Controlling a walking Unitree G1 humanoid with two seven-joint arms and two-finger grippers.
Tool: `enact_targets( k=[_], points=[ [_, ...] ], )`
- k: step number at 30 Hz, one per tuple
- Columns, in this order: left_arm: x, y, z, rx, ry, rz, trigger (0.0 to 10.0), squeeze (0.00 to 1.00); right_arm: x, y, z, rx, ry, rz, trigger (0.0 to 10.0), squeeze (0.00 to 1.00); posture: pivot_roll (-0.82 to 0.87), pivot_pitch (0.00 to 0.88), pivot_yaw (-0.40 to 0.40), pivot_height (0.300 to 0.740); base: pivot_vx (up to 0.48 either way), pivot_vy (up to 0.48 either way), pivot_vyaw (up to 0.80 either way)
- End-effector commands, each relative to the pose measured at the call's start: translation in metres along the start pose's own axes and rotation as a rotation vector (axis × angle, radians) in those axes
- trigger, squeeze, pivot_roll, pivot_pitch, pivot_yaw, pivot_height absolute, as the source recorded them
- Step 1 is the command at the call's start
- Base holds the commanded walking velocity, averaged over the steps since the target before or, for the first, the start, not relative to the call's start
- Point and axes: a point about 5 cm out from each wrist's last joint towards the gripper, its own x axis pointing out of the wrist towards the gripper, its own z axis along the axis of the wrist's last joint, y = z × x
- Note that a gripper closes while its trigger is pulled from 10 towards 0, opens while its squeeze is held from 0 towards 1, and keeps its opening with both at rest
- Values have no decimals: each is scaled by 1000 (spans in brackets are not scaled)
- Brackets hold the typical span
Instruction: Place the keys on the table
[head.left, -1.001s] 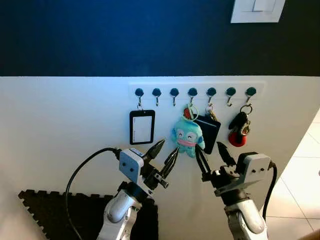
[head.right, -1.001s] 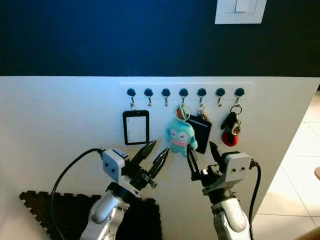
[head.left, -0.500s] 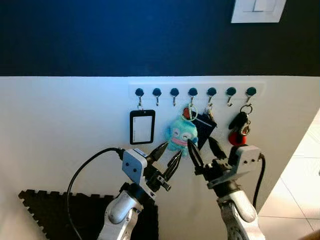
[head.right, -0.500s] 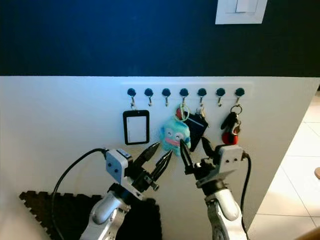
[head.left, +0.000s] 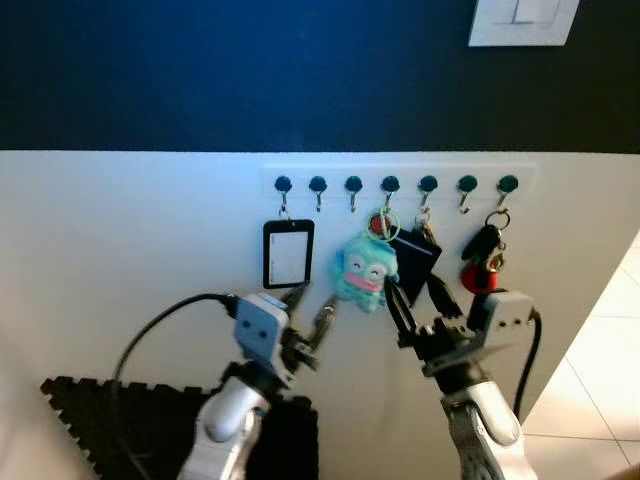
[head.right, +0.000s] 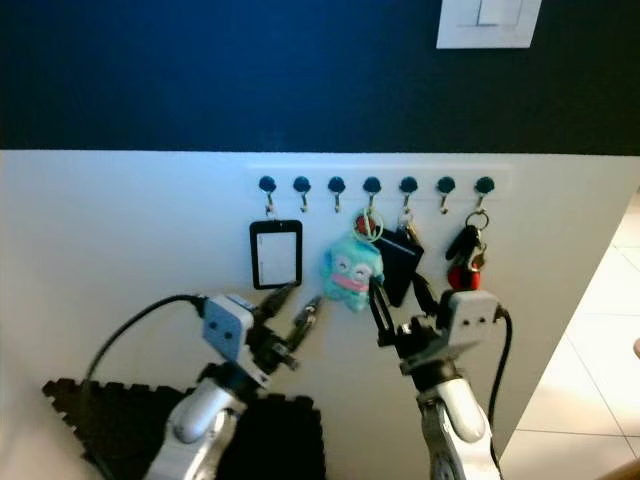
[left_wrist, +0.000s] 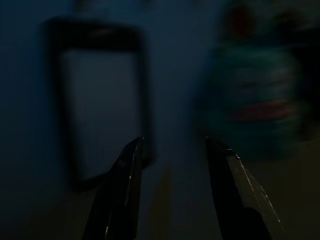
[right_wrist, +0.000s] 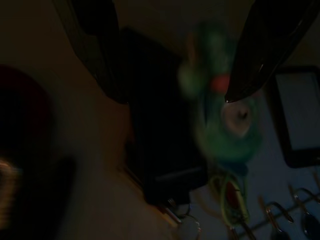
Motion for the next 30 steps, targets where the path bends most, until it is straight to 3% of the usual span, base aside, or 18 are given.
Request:
enact_targets(
  k=[1,5,12,19,24,30],
  points=[
    [-2,14,-3,28,17,47,10000,0,-8,7,1,2,21,37,10000,0,14,69,15,740,0,0,0],
    [1,17,0,-22,-6,23,10000,0,-18,12,0,-9,38,57,10000,0,7,71,23,740,0,0,0],
    [4,2,6,-99,-44,-55,10000,0,-6,14,4,-1,12,51,10000,0,1,69,28,740,0,0,0],
    [4,-2,3,-88,-28,-76,10000,0,-1,16,7,1,4,60,10000,0,13,67,11,740,0,0,0],
    [1,1,4,-87,-30,-72,10000,0,4,16,24,-7,-69,28,10000,0,16,66,11,740,0,0,0],
    [1,-1,4,-92,-30,-81,10000,0,3,40,33,24,-62,188,10000,0,8,68,21,740,0,0,0]
  ],
)
